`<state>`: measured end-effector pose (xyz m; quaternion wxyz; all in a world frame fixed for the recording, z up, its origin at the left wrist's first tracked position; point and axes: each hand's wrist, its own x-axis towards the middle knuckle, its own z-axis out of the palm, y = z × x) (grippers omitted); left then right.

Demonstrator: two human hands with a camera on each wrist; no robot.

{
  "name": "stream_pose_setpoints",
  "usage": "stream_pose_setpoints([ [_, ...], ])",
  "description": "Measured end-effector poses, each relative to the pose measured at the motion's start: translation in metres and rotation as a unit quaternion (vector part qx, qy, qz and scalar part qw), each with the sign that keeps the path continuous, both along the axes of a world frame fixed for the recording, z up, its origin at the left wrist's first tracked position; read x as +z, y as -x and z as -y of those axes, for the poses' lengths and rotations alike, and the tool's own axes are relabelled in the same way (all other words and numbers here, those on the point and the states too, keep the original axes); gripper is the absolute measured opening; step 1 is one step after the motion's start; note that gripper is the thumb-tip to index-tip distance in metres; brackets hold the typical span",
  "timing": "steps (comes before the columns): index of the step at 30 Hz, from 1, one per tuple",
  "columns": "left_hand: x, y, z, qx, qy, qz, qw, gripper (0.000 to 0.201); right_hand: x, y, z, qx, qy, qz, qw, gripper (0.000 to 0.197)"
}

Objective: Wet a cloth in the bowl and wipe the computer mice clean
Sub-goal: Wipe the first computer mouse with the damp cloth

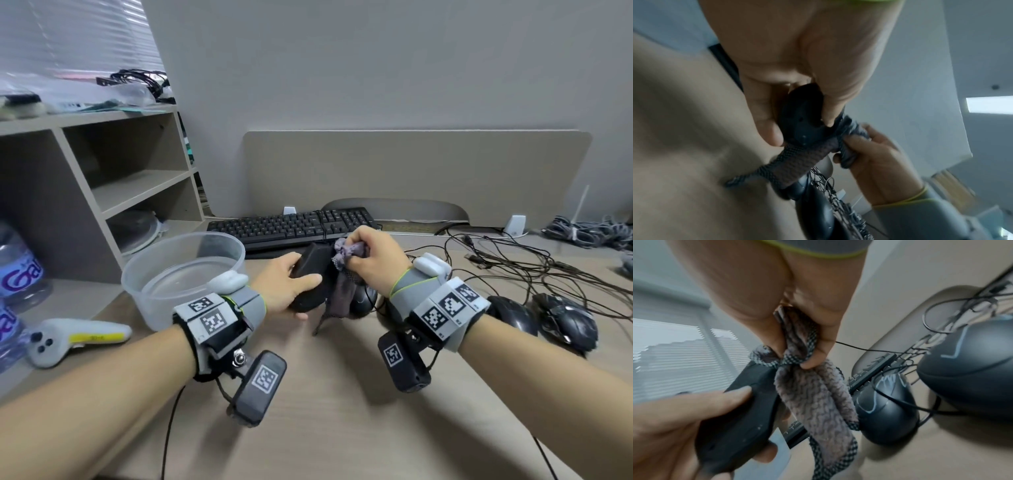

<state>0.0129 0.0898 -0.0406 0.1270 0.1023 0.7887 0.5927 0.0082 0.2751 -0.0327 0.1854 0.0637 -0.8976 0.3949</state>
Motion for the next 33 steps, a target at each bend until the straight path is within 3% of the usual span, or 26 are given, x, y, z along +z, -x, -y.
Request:
stream_pose_setpoints([
  [6,0.0,-0.003,-0.006,0.032,0.052,-0.093,0.994,0.018,0.003,-0.009,0.017,0.044,-0.041,-0.09,0.994,0.021],
  [10,0.004,-0.006,-0.003,0.038,0.084,-0.136,0.986,0.015,-0.005,-0.005,0.008,-0.001,-0.086,-0.041,0.995,0.025],
  [15,0.007,-0.008,-0.005,0.042,0.152,-0.161,0.974,0.014,0.006,-0.013,0.022,0.037,-0.063,-0.111,0.991,0.019],
  [21,0.001,-0.008,-0.006,0.035,0.192,-0.157,0.968,0.011,0.001,-0.014,0.025,0.023,-0.122,-0.054,0.991,0.017],
  [24,0.002,-0.006,-0.006,0.03,0.172,-0.15,0.973,0.012,0.008,-0.018,0.033,0.057,-0.104,-0.105,0.987,0.018],
  [29,0.003,-0.003,0.0,0.05,0.112,-0.105,0.987,0.011,0.003,-0.01,0.015,0.027,-0.104,-0.032,0.994,0.02],
  [33,0.007,-0.003,-0.004,0.026,0.031,-0.039,0.998,0.015,0.01,-0.013,0.023,0.024,-0.034,-0.049,0.998,0.019],
])
